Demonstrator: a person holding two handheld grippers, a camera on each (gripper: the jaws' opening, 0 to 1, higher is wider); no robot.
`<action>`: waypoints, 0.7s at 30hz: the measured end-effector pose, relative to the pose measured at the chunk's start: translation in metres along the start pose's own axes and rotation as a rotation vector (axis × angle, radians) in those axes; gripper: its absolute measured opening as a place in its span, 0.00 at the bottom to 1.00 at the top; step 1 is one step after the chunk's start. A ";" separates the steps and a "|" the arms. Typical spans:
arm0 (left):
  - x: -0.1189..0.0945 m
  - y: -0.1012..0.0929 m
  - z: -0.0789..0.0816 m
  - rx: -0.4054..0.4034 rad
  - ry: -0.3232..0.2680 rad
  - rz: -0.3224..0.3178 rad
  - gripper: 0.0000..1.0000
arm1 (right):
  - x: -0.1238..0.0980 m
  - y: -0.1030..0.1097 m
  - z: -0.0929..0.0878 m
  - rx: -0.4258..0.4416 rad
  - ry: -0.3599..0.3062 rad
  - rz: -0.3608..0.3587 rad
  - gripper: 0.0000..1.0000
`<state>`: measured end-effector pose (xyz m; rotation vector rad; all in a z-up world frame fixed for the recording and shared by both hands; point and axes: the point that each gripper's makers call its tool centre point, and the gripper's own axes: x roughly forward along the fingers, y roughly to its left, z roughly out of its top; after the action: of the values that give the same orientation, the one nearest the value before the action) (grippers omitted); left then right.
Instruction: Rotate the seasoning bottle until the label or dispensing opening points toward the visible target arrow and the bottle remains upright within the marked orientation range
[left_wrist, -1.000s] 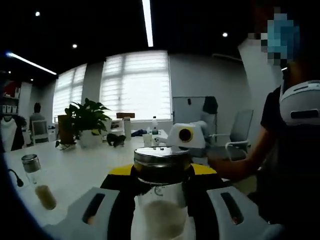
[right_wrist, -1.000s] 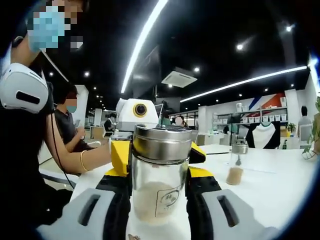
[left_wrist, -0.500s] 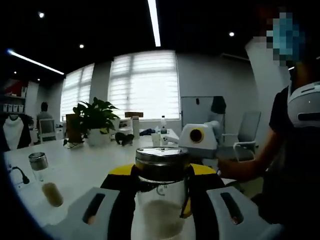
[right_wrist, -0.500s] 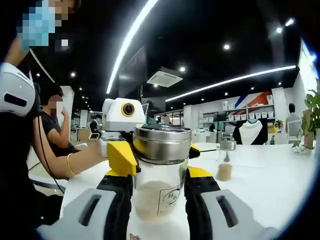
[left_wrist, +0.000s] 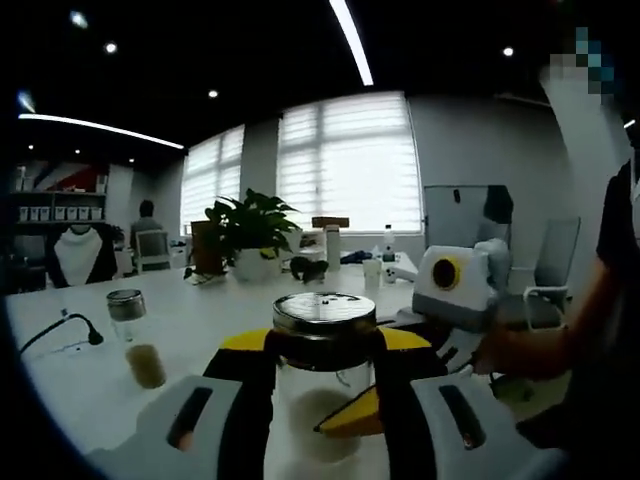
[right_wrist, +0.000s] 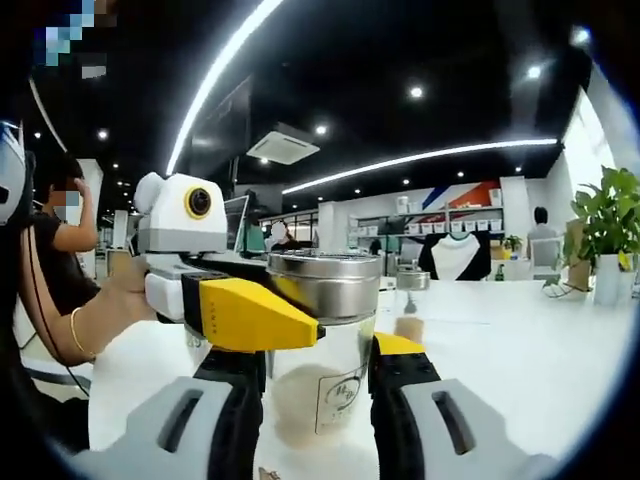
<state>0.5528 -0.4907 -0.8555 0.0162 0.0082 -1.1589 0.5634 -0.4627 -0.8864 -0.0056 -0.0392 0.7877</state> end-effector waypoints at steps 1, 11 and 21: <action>0.000 0.002 0.001 -0.006 -0.005 0.032 0.41 | 0.001 -0.001 0.000 -0.003 -0.002 -0.011 0.38; 0.001 0.013 0.005 -0.023 -0.062 0.201 0.43 | 0.006 0.000 0.001 -0.036 -0.019 -0.147 0.38; -0.002 0.016 0.009 -0.060 -0.115 0.300 0.42 | 0.006 -0.006 0.001 -0.056 -0.067 -0.257 0.37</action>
<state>0.5664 -0.4824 -0.8459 -0.0997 -0.0591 -0.8579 0.5720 -0.4631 -0.8849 -0.0263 -0.1231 0.5299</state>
